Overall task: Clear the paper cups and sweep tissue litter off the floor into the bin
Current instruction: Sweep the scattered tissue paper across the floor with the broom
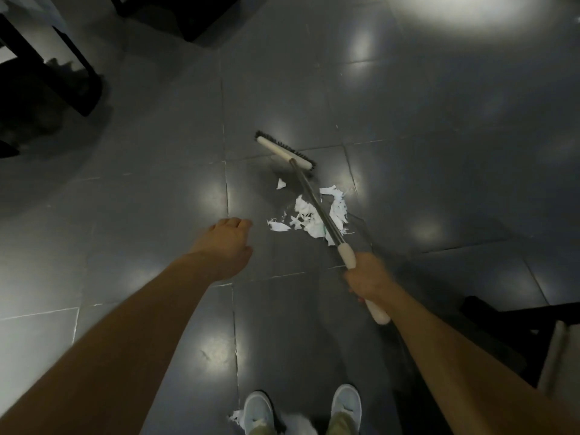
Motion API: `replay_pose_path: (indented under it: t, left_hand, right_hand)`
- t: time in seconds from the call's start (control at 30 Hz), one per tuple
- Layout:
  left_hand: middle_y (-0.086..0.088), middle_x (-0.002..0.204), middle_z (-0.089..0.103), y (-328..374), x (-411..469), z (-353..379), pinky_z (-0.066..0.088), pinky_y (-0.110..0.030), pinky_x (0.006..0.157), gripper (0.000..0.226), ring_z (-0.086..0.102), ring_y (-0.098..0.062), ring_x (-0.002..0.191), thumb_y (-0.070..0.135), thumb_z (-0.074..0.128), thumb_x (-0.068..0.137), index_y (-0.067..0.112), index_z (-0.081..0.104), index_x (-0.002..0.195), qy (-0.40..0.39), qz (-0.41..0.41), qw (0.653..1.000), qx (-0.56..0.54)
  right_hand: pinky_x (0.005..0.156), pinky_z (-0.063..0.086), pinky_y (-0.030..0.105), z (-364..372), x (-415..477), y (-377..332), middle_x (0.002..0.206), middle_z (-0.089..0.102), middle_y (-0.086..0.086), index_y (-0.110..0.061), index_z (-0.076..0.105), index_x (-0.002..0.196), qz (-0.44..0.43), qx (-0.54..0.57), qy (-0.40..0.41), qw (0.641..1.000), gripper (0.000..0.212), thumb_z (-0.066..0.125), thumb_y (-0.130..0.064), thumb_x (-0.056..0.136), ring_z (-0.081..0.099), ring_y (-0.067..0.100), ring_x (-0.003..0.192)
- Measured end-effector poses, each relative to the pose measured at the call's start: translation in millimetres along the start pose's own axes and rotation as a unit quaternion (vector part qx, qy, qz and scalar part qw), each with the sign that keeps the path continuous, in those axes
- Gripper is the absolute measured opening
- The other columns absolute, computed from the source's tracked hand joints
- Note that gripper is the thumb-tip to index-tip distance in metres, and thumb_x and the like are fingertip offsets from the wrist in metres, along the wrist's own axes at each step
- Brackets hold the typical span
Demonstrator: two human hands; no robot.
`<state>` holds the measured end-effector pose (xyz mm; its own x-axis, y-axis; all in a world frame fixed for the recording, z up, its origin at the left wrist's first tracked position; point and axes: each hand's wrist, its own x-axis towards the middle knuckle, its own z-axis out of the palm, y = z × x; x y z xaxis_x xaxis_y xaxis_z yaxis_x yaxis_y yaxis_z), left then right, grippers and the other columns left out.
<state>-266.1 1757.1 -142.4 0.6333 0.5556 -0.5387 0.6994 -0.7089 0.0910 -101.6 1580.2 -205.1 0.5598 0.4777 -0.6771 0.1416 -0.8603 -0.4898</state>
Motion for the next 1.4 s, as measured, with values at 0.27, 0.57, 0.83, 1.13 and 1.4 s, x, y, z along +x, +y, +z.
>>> replay_pose_path:
  t: [0.27,0.57,0.83,1.13,1.4]
  left_hand:
    - [-0.007,0.152,0.028,8,60,-21,0.024,-0.034,0.111,0.054,0.025,-0.025,0.14,0.027,0.043,0.098,0.015,0.022,0.147,-0.014,0.017,1.0,0.011]
    - [-0.008,0.147,0.035,58,141,-72,0.026,-0.032,0.107,0.053,0.03,-0.024,0.136,0.025,0.044,0.097,0.013,0.027,0.145,0.012,0.038,0.999,0.025]
    - [-0.009,0.146,0.037,75,170,-112,0.025,-0.033,0.108,0.048,0.031,-0.025,0.135,0.026,0.043,0.097,0.012,0.032,0.142,0.024,0.047,0.996,0.069]
    - [-0.009,0.144,0.038,93,188,-110,0.027,-0.032,0.106,0.048,0.033,-0.025,0.134,0.026,0.044,0.097,0.012,0.033,0.141,0.025,0.074,0.994,0.077]
    - [-0.008,0.148,0.035,94,198,-86,0.026,-0.032,0.107,0.051,0.03,-0.024,0.136,0.025,0.044,0.097,0.013,0.029,0.144,-0.004,0.078,0.994,0.079]
  right_hand:
    - [0.037,0.041,0.015,-13,47,8,0.099,0.058,0.013,-0.015,0.044,0.141,-0.028,0.108,0.112,0.987,0.053,0.062,-0.01,0.091,0.053,0.018,0.065]
    - [0.04,0.041,0.011,-102,118,-1,0.098,0.059,0.011,-0.019,0.043,0.142,-0.04,0.104,0.135,0.985,0.053,0.053,-0.005,0.092,0.053,0.022,0.073]
    - [0.047,0.044,0.019,-135,129,-6,0.086,0.061,0.014,-0.008,0.056,0.128,-0.039,0.083,0.134,0.987,0.039,0.051,-0.003,0.089,0.054,0.027,0.069]
    - [0.072,0.055,0.043,-142,128,0,0.09,0.059,0.01,-0.012,0.058,0.123,-0.031,0.065,0.128,0.989,0.035,0.049,-0.005,0.09,0.059,0.033,0.08]
    - [0.045,0.043,0.023,-145,136,11,0.096,0.056,0.011,-0.016,0.05,0.135,-0.015,0.072,0.108,0.991,0.043,0.05,-0.008,0.093,0.055,0.026,0.074]
